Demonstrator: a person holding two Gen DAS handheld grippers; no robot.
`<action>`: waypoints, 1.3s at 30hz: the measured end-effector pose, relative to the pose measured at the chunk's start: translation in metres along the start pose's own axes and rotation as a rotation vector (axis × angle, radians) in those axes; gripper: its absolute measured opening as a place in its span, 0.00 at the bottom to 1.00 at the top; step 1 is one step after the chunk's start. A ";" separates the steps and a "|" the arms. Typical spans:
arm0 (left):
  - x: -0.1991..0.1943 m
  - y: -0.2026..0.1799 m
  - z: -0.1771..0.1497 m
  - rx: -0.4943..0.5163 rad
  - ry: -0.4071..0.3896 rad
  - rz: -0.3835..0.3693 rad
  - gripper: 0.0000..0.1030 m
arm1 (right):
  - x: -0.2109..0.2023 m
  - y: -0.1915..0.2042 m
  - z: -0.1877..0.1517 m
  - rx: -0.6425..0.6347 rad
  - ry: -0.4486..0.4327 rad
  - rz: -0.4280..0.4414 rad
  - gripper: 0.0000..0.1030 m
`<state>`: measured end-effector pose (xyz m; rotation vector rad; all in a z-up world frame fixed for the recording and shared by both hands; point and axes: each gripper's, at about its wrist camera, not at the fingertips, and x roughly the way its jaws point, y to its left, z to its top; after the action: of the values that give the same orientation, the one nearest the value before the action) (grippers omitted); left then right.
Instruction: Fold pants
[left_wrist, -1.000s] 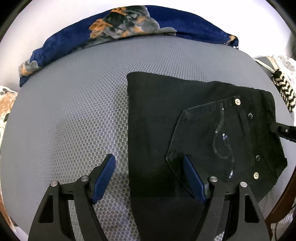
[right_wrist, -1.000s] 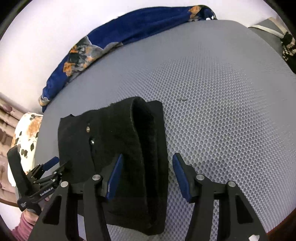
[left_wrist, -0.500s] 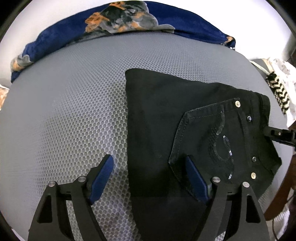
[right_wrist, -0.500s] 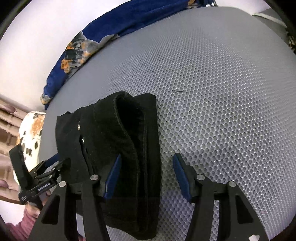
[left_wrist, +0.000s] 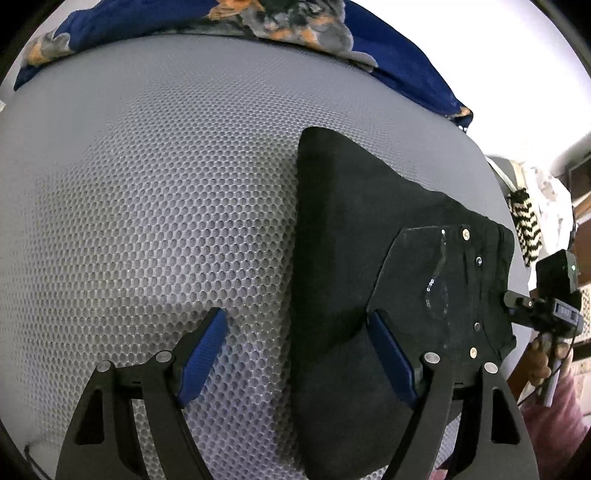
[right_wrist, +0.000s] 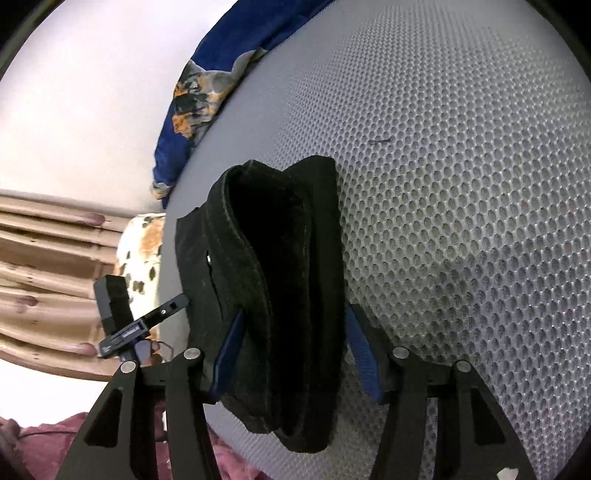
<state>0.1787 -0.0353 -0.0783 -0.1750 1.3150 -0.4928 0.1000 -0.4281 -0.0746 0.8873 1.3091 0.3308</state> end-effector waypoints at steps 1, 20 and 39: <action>0.001 0.000 -0.001 0.003 0.003 -0.003 0.77 | -0.002 -0.001 -0.002 -0.002 0.001 0.001 0.50; 0.020 -0.024 0.013 0.035 0.019 -0.135 0.79 | -0.003 -0.016 0.001 -0.057 0.053 0.115 0.38; 0.024 -0.022 0.017 0.110 0.010 -0.200 0.77 | 0.014 -0.012 0.019 -0.094 0.080 0.185 0.32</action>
<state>0.1937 -0.0684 -0.0862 -0.2139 1.2829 -0.7349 0.1182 -0.4332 -0.0926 0.9248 1.2763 0.5727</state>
